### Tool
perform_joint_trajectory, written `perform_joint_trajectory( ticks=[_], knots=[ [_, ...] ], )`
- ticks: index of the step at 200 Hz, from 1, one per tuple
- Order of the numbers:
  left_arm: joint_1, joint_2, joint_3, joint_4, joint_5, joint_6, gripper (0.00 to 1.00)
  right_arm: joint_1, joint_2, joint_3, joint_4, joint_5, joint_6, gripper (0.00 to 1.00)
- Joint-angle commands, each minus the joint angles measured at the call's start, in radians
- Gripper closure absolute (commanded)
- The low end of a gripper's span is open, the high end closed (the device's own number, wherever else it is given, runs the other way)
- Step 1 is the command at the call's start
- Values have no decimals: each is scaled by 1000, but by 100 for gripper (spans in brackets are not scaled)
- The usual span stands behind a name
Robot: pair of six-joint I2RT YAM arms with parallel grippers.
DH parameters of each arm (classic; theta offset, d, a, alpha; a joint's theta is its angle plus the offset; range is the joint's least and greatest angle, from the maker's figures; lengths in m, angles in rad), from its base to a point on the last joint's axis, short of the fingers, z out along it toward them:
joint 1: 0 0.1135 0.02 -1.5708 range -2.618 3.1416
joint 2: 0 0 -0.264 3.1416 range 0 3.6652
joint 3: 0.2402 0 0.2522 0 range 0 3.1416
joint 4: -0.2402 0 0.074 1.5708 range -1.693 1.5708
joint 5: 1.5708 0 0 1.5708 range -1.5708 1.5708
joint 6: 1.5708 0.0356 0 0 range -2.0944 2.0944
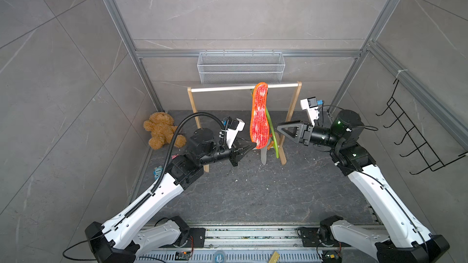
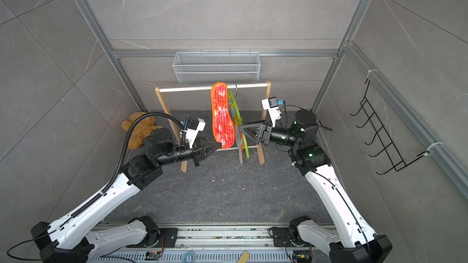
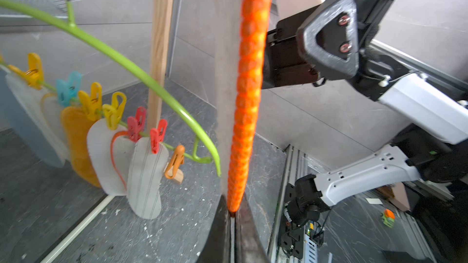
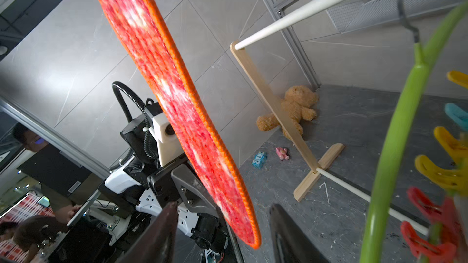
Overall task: Take the shoe insoles off the hanger
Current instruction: Place the insole at the center of the board.
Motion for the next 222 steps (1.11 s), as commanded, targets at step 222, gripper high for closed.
perform_joint_trajectory(
  ticks=[222],
  knots=[
    [8,6,50,-8,112,0,100,85,26,97,-136,7,-126,82]
  ],
)
